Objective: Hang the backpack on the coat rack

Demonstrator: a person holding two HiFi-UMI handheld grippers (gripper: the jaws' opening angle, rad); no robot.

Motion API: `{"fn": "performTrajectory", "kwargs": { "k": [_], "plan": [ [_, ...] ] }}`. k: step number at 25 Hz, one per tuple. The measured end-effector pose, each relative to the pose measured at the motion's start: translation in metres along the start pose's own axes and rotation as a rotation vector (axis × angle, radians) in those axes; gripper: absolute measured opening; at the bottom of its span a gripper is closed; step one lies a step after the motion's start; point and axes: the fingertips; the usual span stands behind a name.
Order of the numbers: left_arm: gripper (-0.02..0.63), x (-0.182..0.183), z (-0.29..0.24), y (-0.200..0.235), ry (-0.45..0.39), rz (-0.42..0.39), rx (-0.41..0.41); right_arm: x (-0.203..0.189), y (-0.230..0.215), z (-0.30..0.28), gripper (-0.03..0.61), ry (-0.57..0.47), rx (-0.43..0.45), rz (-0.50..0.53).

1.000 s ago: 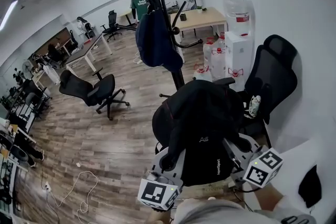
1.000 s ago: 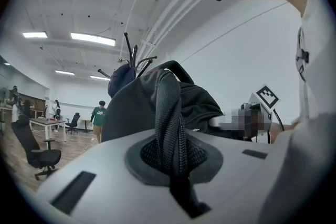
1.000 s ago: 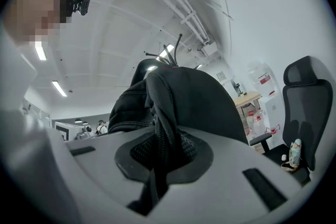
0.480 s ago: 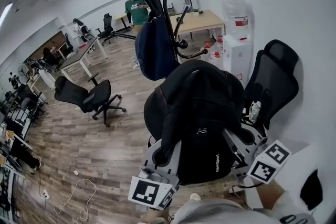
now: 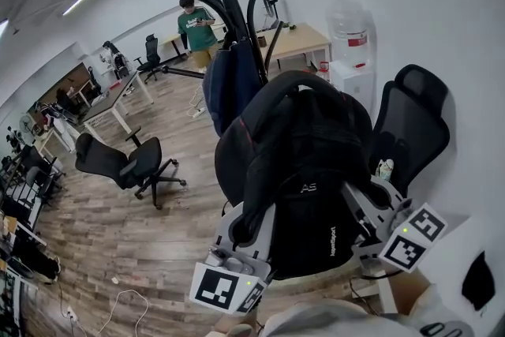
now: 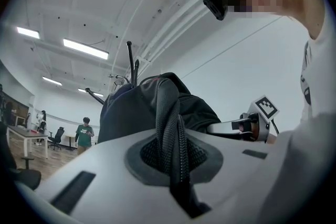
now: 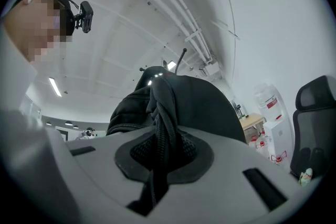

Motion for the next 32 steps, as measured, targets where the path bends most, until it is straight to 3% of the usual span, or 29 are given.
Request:
{"fn": "performTrajectory", "kwargs": {
  "k": [12,19,28,32],
  "plan": [
    [0.025,-0.037,-0.021,0.023,0.053,0.078,-0.052,-0.016,-0.029,-0.028,0.031,0.014,-0.1,-0.025],
    [0.025,-0.059,-0.017,0.016,0.083,0.053,0.005,-0.035,-0.04,-0.026,0.031,0.047,-0.053,-0.066],
    [0.025,-0.092,-0.01,-0.006,0.137,-0.005,0.102,-0.064,-0.056,-0.014,0.032,0.047,-0.044,0.071],
    [0.031,-0.09,-0.013,-0.008,0.159,-0.029,0.121,-0.064,-0.054,-0.014,0.032,0.035,-0.045,0.127]
  ]
}}
Point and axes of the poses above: the fingertips, and each gripper's own axes: z backward along the fingers, y to its left, x out of its top, and after that the axes turned 10 degrees about -z, right-handed
